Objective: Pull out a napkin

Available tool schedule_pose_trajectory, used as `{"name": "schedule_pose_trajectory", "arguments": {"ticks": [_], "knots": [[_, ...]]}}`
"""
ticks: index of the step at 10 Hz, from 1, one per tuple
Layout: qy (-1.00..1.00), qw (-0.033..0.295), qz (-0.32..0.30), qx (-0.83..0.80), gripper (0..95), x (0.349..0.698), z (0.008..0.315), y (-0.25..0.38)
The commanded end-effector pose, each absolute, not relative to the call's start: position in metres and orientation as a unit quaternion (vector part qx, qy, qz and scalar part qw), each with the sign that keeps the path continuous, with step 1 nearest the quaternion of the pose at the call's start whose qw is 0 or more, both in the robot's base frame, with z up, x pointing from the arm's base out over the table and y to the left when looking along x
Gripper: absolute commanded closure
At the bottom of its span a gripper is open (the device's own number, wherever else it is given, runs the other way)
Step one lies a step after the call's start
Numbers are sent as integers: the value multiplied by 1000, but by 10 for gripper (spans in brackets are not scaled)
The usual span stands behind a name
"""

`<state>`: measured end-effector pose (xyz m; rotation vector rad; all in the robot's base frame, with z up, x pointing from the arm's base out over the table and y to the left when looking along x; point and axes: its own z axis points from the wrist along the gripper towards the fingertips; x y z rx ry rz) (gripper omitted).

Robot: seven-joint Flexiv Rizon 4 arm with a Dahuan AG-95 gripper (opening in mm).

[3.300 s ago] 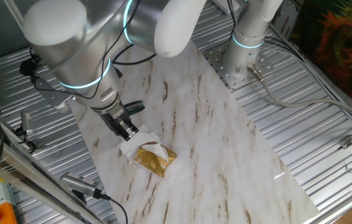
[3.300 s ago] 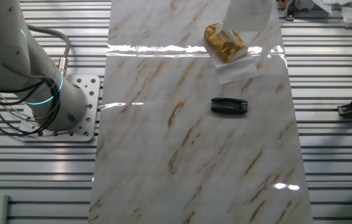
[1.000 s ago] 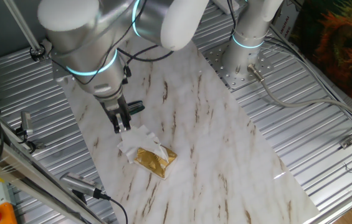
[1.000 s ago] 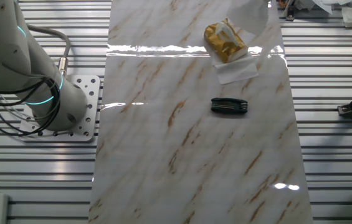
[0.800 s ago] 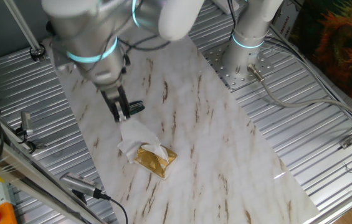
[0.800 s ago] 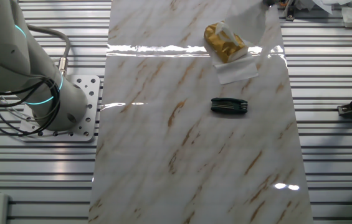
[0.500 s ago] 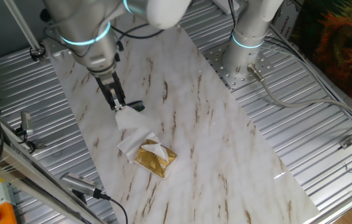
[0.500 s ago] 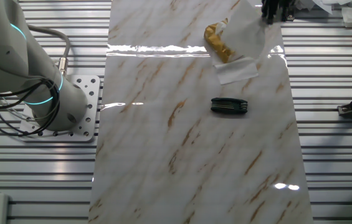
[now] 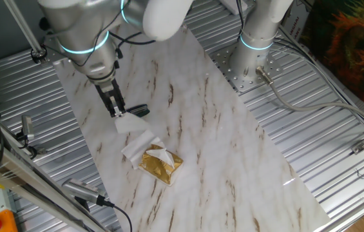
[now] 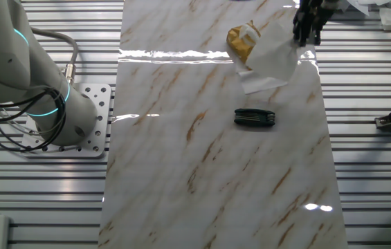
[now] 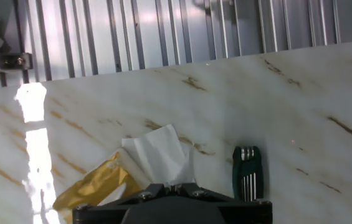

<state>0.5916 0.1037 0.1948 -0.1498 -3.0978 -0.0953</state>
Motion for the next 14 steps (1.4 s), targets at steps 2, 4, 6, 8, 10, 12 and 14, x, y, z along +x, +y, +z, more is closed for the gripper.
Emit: {"name": "schedule_pose_trajectory", "arguments": {"ticks": [2,4,6,8,10,12,14], "knots": [[-999,1,-30,-38,950,587,162,97],[-999,-16,-25,-30,950,580,139,93],[-999,-21,-20,-28,950,575,120,91],[-999,-22,-23,-32,950,575,115,91],[-998,-21,-41,-44,950,575,115,92],[-997,-20,-64,-44,380,575,116,92],[-997,-20,-67,-44,0,575,116,92]]}}
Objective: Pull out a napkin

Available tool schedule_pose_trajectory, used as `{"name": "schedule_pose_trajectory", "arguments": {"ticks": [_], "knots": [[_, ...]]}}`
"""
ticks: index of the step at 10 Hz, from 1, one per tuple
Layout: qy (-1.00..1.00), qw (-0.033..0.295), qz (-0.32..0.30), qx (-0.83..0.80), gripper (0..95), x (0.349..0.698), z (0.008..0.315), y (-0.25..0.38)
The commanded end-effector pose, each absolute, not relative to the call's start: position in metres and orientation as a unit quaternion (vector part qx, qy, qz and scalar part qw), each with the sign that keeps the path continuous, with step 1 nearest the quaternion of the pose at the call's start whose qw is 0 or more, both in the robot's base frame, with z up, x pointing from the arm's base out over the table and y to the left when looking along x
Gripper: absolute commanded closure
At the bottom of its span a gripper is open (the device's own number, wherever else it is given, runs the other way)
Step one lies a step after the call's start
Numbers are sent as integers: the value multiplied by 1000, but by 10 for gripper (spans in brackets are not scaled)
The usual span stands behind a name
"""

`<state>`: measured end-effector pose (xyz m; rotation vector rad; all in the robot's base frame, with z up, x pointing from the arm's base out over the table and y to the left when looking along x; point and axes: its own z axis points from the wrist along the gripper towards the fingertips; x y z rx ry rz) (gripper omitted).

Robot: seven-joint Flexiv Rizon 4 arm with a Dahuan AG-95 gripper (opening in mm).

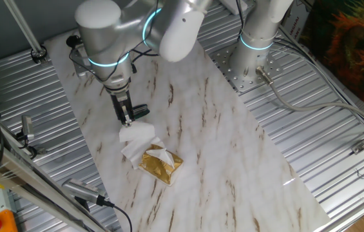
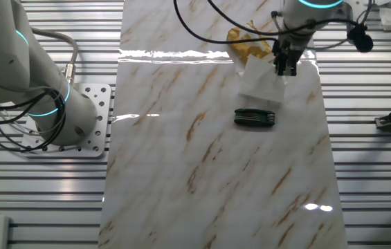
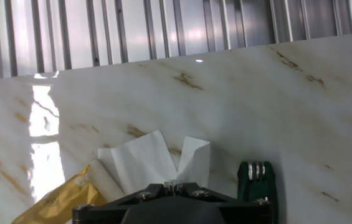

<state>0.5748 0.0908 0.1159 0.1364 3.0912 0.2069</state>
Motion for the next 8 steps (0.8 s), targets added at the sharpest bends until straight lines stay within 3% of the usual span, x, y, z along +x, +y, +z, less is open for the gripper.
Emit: {"name": "schedule_pose_trajectory", "arguments": {"ticks": [1,5,8], "knots": [[997,20,65,44,0,575,116,92],[997,12,51,51,0,575,121,91],[999,-15,12,46,0,575,145,83]]}}
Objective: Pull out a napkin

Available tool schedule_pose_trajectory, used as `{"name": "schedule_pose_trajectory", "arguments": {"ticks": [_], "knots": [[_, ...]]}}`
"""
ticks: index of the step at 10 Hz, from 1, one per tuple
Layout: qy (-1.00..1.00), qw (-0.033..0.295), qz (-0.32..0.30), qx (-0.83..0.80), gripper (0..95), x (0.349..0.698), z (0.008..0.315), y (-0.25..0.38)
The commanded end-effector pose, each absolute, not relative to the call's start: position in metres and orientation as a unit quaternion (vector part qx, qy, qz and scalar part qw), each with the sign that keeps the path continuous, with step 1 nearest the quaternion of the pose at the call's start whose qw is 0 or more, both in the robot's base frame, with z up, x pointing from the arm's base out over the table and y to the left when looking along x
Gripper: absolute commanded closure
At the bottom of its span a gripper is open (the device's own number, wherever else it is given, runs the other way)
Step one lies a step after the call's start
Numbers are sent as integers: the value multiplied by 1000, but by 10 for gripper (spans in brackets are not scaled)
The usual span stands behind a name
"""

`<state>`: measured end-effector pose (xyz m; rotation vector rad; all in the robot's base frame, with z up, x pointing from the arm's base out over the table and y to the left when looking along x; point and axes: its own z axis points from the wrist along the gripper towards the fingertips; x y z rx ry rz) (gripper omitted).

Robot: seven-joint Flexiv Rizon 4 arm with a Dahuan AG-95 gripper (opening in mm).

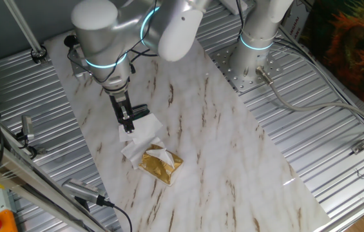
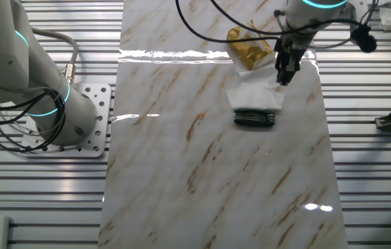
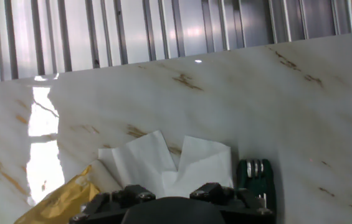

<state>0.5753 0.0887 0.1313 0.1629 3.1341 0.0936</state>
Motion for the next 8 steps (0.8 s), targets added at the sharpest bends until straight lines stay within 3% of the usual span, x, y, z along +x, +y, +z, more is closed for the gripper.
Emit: {"name": "schedule_pose_trajectory", "arguments": {"ticks": [1,4,8], "knots": [[999,-19,9,41,0,574,153,75],[1000,-18,8,17,0,557,169,33],[1000,-17,13,-5,0,501,187,-20]]}}
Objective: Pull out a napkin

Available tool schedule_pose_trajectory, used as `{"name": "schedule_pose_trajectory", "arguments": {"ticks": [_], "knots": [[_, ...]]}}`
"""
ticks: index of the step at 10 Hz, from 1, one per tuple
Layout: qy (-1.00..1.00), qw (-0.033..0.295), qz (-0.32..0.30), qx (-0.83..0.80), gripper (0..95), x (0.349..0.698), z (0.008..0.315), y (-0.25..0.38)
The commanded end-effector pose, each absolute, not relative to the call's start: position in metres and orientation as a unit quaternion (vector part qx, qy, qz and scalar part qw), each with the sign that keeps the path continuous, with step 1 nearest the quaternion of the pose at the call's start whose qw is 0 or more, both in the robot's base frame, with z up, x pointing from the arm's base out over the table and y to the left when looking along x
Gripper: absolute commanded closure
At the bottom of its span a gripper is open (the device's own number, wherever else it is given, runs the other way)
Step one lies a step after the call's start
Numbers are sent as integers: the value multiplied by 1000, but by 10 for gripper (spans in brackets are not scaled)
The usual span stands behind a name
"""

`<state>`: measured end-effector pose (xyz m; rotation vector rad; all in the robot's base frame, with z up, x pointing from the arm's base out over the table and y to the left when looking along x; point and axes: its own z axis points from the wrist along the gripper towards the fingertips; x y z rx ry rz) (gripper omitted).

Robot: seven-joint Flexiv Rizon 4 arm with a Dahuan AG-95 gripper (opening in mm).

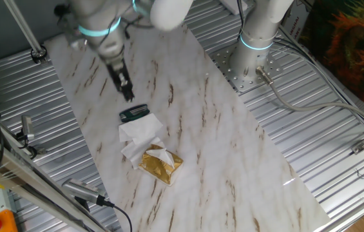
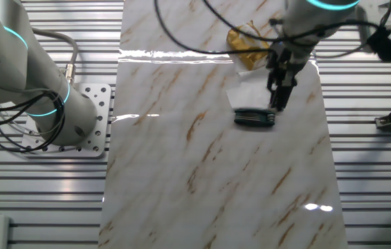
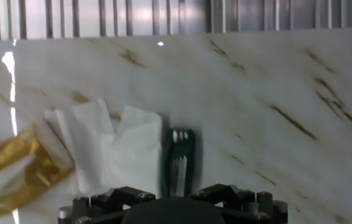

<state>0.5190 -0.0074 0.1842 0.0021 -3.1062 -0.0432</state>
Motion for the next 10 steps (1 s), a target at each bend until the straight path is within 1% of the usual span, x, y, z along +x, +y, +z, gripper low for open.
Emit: {"name": "schedule_pose_trajectory", "arguments": {"ticks": [1,2,6,7,10], "knots": [[-1000,17,-11,4,0,492,188,-24],[-1000,17,-10,3,190,488,187,-25],[-1000,17,-10,0,190,488,184,-25],[-1000,17,-6,-1,950,488,184,-25],[-1000,20,1,-3,950,489,185,-25]]}}
